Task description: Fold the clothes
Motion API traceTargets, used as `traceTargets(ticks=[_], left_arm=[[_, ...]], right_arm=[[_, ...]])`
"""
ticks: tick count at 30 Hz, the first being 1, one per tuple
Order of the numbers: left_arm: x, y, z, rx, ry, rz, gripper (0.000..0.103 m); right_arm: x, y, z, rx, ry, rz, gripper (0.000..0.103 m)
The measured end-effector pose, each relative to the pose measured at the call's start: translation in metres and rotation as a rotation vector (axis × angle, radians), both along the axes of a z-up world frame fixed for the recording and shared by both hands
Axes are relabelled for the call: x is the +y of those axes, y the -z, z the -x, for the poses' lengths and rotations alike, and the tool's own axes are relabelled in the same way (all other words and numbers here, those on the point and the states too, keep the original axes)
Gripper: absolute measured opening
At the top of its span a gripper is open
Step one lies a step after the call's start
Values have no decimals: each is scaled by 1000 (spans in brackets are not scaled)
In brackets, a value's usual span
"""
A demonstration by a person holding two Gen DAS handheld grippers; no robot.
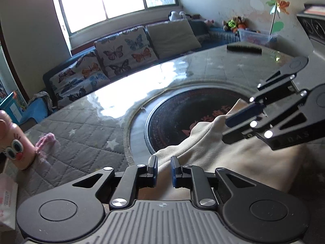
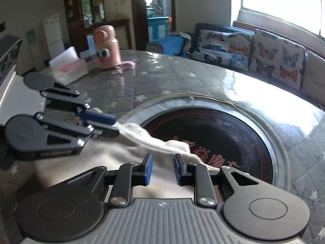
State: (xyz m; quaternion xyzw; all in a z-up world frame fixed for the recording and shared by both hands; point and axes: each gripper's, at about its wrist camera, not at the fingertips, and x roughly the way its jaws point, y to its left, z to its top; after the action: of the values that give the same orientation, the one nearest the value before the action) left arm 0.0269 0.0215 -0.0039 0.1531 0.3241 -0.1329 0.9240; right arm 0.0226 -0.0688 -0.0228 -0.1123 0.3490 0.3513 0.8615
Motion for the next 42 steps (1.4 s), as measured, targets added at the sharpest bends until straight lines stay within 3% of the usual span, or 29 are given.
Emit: traceTargets(ticks=[9,14,19,28,32,36,42], left_arm=[[-2,-8,68,-30,35,41,16],[-5,1,86,-22,22,64,16],[-4,18,86,6,-18,74,16],[6,18,91,5,-55,112,16],[5,17,91,6,-57,116,16],[11,11,90,2,-71,134,26],[16,13,88,25,-92,165,27]], right_arm=[[6,-9,63,-25,-134,-7,28],[19,0,85,-60,-168,16,28],[22,13,89,-47,-142,7,28],[-12,3,91,-47,-49,-12,28],[-27,11,85,-1,-11,-20,28],[-37,9,81,10,16,-38,29],[-53,7,75,25,56,-65,31]])
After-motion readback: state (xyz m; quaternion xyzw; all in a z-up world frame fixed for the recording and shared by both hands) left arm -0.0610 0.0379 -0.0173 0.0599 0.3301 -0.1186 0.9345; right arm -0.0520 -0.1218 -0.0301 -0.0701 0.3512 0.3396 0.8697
